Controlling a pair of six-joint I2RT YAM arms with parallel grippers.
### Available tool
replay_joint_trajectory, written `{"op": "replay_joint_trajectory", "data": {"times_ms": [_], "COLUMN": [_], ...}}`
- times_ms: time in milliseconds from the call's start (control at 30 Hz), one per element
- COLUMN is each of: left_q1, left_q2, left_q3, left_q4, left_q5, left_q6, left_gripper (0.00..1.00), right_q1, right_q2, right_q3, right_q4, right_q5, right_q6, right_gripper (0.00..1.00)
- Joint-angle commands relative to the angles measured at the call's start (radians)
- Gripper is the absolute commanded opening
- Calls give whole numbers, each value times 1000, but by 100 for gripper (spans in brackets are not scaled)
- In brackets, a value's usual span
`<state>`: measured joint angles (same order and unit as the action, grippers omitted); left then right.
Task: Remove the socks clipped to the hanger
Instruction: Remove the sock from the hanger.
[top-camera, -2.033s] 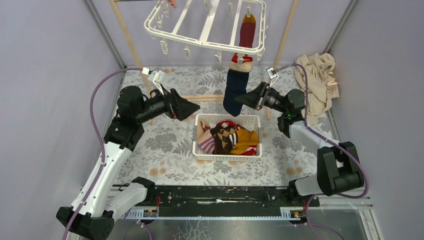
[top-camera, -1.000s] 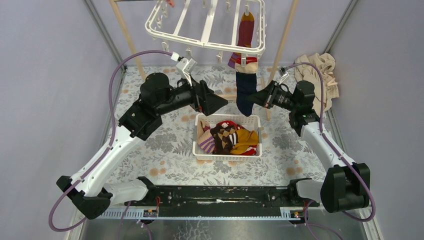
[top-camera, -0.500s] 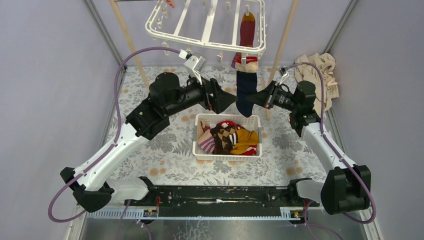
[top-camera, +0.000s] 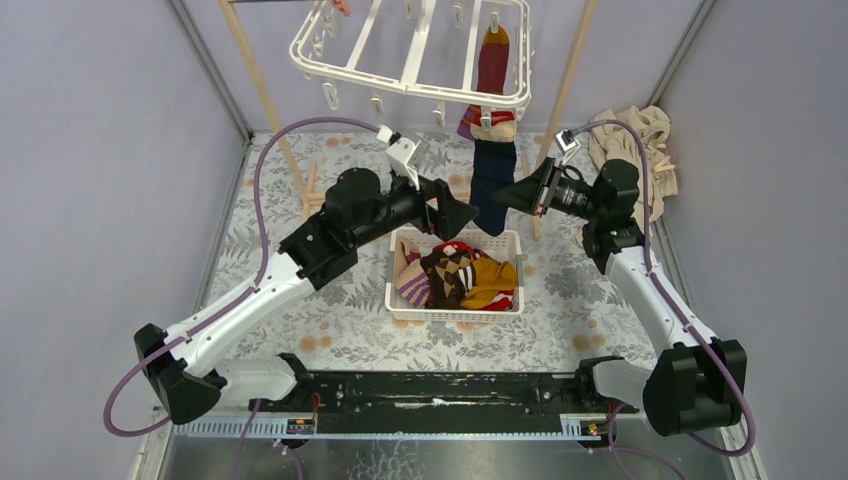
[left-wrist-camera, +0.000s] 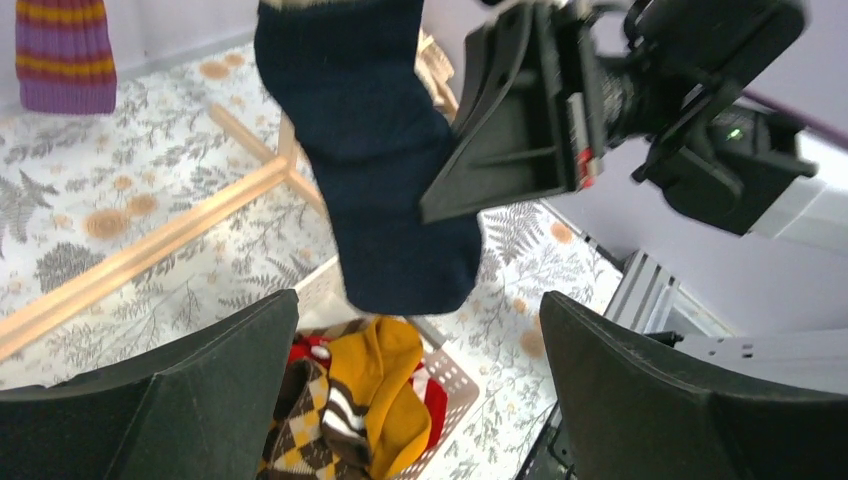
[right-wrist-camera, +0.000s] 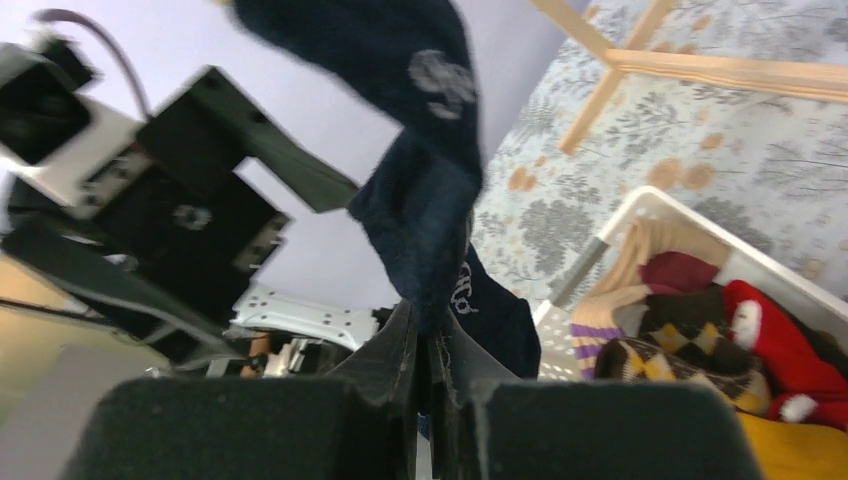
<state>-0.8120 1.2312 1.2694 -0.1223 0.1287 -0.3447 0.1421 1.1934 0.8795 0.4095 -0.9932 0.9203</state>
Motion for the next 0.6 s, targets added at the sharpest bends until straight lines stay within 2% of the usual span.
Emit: {"op": "replay_joint_trajectory", "data": {"times_ms": [0,233,533,567], "left_q1": [-6,-6,-5,-4], "left_q2": [-62,-131,-116,-113], "left_q3": [-97,-262,-289,-287], "left_q4": [117,263,356,361], "left_q5": [-22,9,76,87], "left_q6": [-9,-51,-65,-67], "left_gripper": [99,99,98,96], "right_q1": [33,143,201,203], "right_q2": [-38,-52,-49,-49], "right_q3": [19,5,-5,-5], "right_q4": [201,248,272,266], "right_q5": [-69,-32,8,12], "right_q6": [174,230,248,244], "right_gripper": [0,0,0,0]}}
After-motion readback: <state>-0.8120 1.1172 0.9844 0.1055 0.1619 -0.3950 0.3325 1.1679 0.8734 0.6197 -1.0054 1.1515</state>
